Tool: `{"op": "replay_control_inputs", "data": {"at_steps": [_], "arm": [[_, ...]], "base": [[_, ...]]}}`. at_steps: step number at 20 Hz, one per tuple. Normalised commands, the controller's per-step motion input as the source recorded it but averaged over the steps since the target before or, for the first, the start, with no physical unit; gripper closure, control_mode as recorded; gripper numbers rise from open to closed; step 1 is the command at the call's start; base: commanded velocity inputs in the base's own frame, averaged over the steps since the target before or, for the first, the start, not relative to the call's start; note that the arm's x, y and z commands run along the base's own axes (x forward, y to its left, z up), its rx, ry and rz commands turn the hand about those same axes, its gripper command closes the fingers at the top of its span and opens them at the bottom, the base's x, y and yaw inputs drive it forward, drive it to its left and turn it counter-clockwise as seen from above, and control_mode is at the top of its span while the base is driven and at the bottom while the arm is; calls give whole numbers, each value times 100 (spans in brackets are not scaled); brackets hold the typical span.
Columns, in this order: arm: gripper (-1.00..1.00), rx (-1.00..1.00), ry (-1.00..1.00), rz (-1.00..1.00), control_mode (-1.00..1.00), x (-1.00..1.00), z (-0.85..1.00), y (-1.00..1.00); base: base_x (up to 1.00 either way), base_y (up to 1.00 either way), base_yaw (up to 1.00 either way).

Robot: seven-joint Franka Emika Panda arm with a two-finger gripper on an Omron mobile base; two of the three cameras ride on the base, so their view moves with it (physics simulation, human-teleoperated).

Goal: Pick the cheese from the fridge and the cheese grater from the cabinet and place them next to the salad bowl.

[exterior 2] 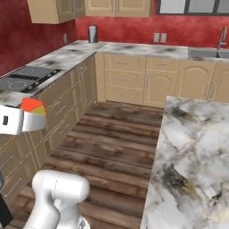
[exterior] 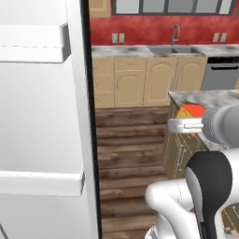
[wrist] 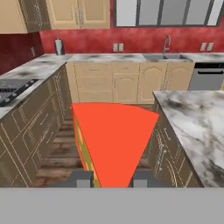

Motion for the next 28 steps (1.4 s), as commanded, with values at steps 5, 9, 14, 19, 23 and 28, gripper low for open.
{"op": "replay_control_inputs", "data": {"at_steps": [5, 9, 14, 19, 23, 28], "arm": [[100, 0, 0, 0, 100, 0, 0, 0], [100, 0, 0, 0, 100, 0, 0, 0], [100, 0, 0, 0, 100, 0, 0, 0], [100, 0, 0, 0, 100, 0, 0, 0], [100, 0, 0, 0, 100, 0, 0, 0], [100, 0, 0, 0, 100, 0, 0, 0]], "base": [[69, -51, 7], [67, -59, 7], [79, -30, 11], [100, -18, 16], [100, -35, 11], [99, -15, 17]]}}
